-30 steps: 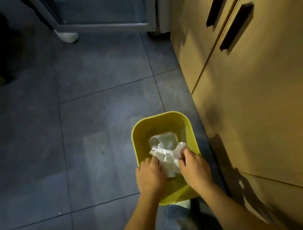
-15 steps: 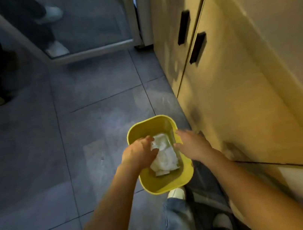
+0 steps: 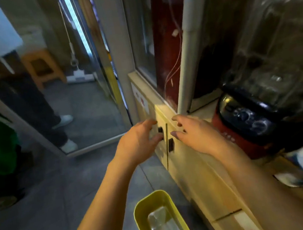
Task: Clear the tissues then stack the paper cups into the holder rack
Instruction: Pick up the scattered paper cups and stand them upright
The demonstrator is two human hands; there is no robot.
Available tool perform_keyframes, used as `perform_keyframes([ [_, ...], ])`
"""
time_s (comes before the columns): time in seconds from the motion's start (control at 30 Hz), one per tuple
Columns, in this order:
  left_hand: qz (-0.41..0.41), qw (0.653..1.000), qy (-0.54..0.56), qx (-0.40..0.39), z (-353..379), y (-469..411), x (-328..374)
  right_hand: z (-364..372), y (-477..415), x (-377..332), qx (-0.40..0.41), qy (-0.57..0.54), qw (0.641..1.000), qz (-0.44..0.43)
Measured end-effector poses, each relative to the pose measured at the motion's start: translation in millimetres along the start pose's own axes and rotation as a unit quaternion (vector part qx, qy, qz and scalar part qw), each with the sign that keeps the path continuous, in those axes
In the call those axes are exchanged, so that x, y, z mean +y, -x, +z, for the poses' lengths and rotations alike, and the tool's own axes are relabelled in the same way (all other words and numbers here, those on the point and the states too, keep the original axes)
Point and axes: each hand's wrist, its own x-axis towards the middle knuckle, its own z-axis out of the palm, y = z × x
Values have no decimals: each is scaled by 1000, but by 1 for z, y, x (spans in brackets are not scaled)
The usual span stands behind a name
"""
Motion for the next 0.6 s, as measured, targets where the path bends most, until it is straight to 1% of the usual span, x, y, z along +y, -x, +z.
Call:
perform_keyframes([
  [0.17,70,997,23,23,-40,-6,63,-83,19,-11,99,26,995,-15],
  [0.33,154,986,61,0,-41,-9,129,-154,60,10,151,54,987,0],
  [0.43,214,974,74,-18,-33,-10,177,-189,93,30,177,72,981,33],
  [0.6,301,945,111,-63,-7,-3,263,-230,159,75,225,84,964,116],
])
